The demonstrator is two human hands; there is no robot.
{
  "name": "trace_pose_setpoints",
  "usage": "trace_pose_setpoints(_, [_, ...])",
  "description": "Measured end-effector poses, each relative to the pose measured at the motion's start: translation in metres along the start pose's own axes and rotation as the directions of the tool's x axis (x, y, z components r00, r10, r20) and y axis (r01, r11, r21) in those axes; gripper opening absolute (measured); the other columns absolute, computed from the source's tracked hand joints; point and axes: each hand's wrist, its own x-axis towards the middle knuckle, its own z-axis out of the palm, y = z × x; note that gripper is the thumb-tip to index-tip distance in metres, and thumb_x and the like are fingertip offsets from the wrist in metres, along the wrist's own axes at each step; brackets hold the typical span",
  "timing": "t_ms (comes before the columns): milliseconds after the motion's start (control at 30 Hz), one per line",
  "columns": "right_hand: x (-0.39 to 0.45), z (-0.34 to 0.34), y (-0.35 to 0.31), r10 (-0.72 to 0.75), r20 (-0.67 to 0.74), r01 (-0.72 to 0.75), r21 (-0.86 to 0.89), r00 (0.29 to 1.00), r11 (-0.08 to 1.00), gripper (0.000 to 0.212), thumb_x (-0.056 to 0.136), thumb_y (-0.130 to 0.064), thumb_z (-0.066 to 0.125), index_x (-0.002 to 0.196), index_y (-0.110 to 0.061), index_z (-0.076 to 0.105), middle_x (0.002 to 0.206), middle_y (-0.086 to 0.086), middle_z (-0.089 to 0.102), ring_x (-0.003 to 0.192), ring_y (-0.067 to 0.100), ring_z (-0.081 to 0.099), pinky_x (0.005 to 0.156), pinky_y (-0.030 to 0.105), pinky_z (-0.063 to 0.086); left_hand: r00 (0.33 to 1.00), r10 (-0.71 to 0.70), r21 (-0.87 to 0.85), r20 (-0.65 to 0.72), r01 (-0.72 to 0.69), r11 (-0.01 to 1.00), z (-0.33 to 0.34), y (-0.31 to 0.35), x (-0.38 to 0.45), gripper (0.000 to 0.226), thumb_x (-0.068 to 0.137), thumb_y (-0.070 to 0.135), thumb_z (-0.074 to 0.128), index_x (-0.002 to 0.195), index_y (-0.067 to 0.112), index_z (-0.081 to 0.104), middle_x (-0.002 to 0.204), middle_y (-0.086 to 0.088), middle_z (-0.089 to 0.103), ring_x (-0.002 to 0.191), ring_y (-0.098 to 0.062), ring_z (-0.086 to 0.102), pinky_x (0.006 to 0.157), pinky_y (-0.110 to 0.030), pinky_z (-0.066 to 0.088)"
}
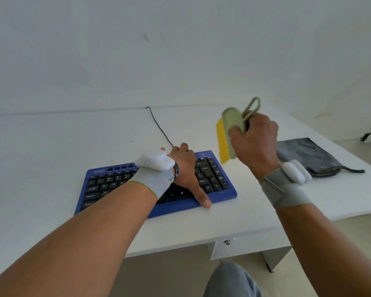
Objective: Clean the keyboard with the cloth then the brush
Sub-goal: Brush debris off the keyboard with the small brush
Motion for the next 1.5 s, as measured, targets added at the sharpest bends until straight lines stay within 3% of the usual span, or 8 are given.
trace_pose_setpoints(167, [-0.02, -0.007, -0.002, 0.033, 0.204, -0.011, -0.11, 0.978, 0.994, 0.023, 0.077, -0.017, 0.06, 0.063, -0.006, 0.046, 0.059, 0.004, 0.044, 0.065, 0.03, 0.046, 0.057, 0.031, 0.03, 1.0, -0.003, -0.001, -0.007, 0.003, 1.0, 0.001, -0.002, 0.0, 0.136, 0.031, 0.088, 0.074, 0.14, 0.015, 0.037, 0.131, 0.0, 0.034, 0.132, -0.025, 0.033, 0.117, -0.059, 0.014])
trace_pose_setpoints(300, [-0.015, 0.032, -0.006, 0.03, 0.16, -0.021, -0.059, 0.987, 0.998, 0.03, 0.082, -0.014, 0.057, 0.061, -0.015, 0.034, 0.059, 0.0, 0.038, 0.07, 0.034, 0.045, 0.063, 0.035, 0.029, 1.0, 0.006, -0.019, -0.018, -0.006, 1.0, 0.001, -0.005, 0.0, 0.135, 0.029, 0.088, 0.074, 0.138, 0.016, 0.039, 0.131, -0.001, 0.036, 0.133, -0.026, 0.034, 0.117, -0.059, 0.013])
trace_pose_setpoints(500, [0.003, 0.068, -0.012, 0.043, 0.065, -0.041, -0.03, 0.997, 0.999, 0.011, 0.089, -0.014, 0.054, 0.082, -0.005, 0.051, 0.085, 0.019, 0.061, 0.08, 0.035, 0.045, 0.069, 0.032, 0.023, 0.999, 0.03, -0.029, -0.015, -0.03, 0.999, 0.002, -0.005, 0.0, 0.137, 0.031, 0.088, 0.075, 0.143, 0.019, 0.036, 0.135, -0.003, 0.034, 0.135, -0.028, 0.032, 0.116, -0.063, 0.011])
trace_pose_setpoints(800, [0.002, 0.026, 0.001, -0.079, -0.074, 0.077, -0.024, 0.994, 0.997, 0.034, 0.09, -0.026, 0.058, 0.064, -0.011, 0.042, 0.052, -0.004, 0.035, 0.056, 0.026, 0.038, 0.063, 0.033, 0.026, 0.998, 0.038, -0.053, -0.054, -0.041, 0.998, 0.005, -0.007, 0.001, 0.144, 0.03, 0.088, 0.074, 0.146, 0.016, 0.029, 0.139, 0.0, 0.035, 0.138, -0.026, 0.031, 0.118, -0.059, 0.009])
trace_pose_setpoints(1033, [-0.023, 0.02, 0.01, -0.039, 0.215, 0.055, -0.067, 0.976, 0.996, 0.037, 0.08, -0.017, 0.061, 0.055, -0.016, 0.033, 0.051, -0.001, 0.035, 0.057, 0.029, 0.04, 0.056, 0.033, 0.03, 0.996, 0.033, -0.069, -0.082, -0.038, 0.997, 0.008, -0.009, 0.001, 0.149, 0.026, 0.09, 0.072, 0.147, 0.017, 0.028, 0.141, 0.0, 0.035, 0.139, -0.025, 0.031, 0.118, -0.058, 0.01])
trace_pose_setpoints(1133, [-0.028, -0.008, -0.005, -0.06, 0.342, 0.12, -0.157, 0.938, 0.98, 0.037, 0.078, -0.015, 0.061, 0.057, -0.014, 0.031, 0.055, 0.002, 0.035, 0.06, 0.026, 0.037, 0.05, 0.028, 0.021, 0.996, 0.03, -0.088, -0.089, -0.038, 0.995, 0.01, -0.01, 0.002, 0.141, 0.025, 0.09, 0.072, 0.14, 0.018, 0.035, 0.134, 0.002, 0.037, 0.135, -0.024, 0.033, 0.118, -0.057, 0.01])
trace_pose_setpoints(1267, [-0.018, -0.049, -0.021, 0.064, 0.487, 0.067, -0.246, 0.871, 0.967, 0.029, 0.074, -0.014, 0.065, 0.061, -0.009, 0.04, 0.062, 0.006, 0.044, 0.053, 0.021, 0.041, 0.045, 0.024, 0.027, 0.995, 0.036, -0.1, -0.088, -0.045, 0.994, 0.012, -0.011, 0.002, 0.137, 0.027, 0.089, 0.073, 0.137, 0.017, 0.036, 0.133, 0.002, 0.036, 0.135, -0.024, 0.033, 0.118, -0.059, 0.008])
trace_pose_setpoints(1500, [-0.007, 0.007, -0.021, 0.035, 0.172, -0.013, -0.126, 0.985, 0.992, 0.023, 0.085, -0.016, 0.058, 0.07, -0.006, 0.044, 0.064, 0.003, 0.04, 0.072, 0.03, 0.043, 0.061, 0.032, 0.028, 0.996, 0.026, -0.091, -0.081, -0.033, 0.995, 0.01, -0.011, 0.001, 0.139, 0.027, 0.09, 0.073, 0.139, 0.017, 0.035, 0.132, 0.003, 0.037, 0.135, -0.023, 0.034, 0.118, -0.059, 0.007])
